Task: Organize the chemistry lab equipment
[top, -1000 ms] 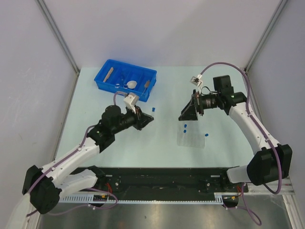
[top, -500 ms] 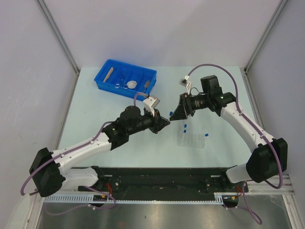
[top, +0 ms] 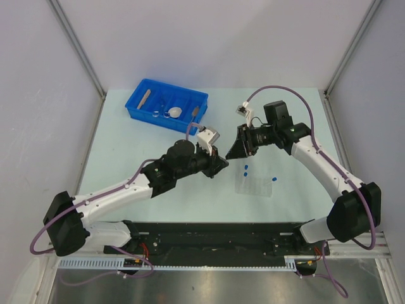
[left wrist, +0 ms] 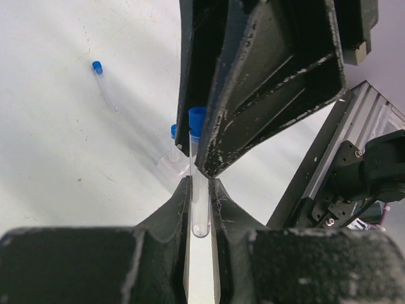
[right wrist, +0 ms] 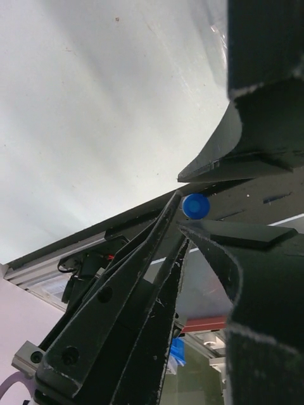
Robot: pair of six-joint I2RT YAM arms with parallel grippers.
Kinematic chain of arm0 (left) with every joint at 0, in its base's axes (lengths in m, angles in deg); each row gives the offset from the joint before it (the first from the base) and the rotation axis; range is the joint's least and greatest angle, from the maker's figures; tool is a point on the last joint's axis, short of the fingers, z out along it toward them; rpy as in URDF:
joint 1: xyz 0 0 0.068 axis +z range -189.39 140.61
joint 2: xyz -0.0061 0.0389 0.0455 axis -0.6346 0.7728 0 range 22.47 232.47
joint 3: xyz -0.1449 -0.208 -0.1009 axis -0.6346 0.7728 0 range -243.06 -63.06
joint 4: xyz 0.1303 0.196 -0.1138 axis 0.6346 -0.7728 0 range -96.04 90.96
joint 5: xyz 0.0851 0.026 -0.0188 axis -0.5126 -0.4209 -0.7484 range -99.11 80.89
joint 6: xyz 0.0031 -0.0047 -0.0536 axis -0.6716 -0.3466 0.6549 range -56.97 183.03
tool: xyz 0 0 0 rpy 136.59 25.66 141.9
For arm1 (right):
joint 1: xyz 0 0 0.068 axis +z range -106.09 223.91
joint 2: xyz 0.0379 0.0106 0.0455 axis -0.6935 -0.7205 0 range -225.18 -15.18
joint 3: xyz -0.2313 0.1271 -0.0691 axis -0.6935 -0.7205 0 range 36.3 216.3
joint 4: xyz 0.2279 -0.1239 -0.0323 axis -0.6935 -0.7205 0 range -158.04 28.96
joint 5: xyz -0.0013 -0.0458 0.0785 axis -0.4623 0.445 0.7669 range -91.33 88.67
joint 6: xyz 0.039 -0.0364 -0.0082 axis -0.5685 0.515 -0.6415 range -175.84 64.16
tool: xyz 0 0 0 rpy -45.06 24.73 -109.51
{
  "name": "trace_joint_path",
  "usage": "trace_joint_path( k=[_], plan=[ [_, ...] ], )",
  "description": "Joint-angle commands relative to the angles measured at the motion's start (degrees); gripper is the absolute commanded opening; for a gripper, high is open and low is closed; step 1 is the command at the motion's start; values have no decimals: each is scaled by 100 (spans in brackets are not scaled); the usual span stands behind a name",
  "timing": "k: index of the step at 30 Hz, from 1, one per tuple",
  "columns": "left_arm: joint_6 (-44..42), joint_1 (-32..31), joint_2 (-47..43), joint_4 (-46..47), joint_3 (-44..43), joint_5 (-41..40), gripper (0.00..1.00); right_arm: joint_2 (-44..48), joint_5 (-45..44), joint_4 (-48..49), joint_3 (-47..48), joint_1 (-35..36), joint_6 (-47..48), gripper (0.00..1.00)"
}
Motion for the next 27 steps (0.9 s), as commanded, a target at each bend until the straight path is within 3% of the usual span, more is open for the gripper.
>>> trace_joint_path(
  k=[1,5,6,10,11,12,14,15,17,18,21,27],
  plan=[
    [-174,-108,16,67,-300,-66,2,-7,47,225,230,-22,-118,31],
    [-182,-126,34,58,-318,-57,2,-24,117,234,230,-22,-109,25],
    [-191,-134,34,49,-344,-48,3,-24,161,243,230,-4,-83,19],
    [-156,-143,34,-3,-370,-215,7,11,223,103,230,31,172,8],
    [-121,-134,17,-21,-370,-285,15,37,205,50,230,31,277,7],
    [-77,-134,-10,-65,-353,-390,28,107,110,-3,230,40,382,6],
    [-59,-143,-150,-91,-248,-531,43,186,-57,-222,230,49,839,6],
    [-77,-134,-220,-57,-169,-593,60,222,-276,-293,230,49,997,6],
    [-112,-117,-580,49,155,-839,76,388,-462,-600,230,49,1603,6],
    [-121,-108,-877,145,287,-918,88,441,-654,-706,195,75,1840,6],
    [-112,137,-1475,76,692,-1041,100,722,-893,-838,-85,75,2544,6],
    [64,1411,-2460,-846,1097,-348,100,1188,-1613,-1023,-587,206,3713,6]
  ],
)
